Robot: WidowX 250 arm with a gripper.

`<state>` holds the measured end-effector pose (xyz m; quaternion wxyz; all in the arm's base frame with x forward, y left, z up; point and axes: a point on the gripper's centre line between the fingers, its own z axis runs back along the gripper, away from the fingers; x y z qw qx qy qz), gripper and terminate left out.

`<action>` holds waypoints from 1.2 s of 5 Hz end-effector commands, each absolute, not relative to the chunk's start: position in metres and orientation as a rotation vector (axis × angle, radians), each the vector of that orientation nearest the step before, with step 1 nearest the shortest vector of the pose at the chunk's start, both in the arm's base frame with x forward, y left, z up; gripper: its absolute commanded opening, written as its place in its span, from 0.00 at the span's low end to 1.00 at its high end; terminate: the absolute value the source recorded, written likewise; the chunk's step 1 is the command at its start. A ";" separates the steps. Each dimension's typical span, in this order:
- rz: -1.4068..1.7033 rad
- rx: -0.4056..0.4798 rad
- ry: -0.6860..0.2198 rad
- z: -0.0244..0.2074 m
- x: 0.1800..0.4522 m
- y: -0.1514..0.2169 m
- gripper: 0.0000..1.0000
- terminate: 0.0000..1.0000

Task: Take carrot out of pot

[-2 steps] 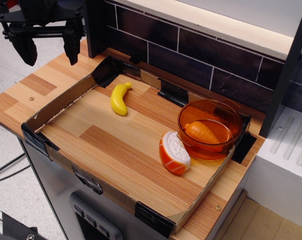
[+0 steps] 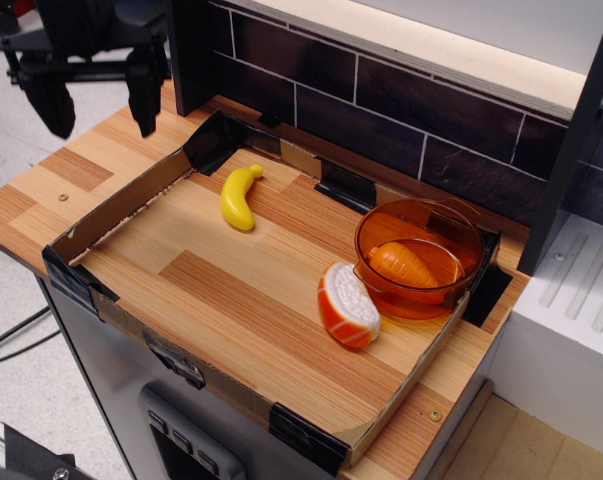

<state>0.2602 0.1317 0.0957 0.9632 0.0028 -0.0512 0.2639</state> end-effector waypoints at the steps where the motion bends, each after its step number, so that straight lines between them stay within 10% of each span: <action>1: 0.743 -0.028 -0.187 0.110 0.270 0.081 1.00 0.00; 6: 1.504 -0.128 -0.140 0.103 0.318 -0.047 1.00 0.00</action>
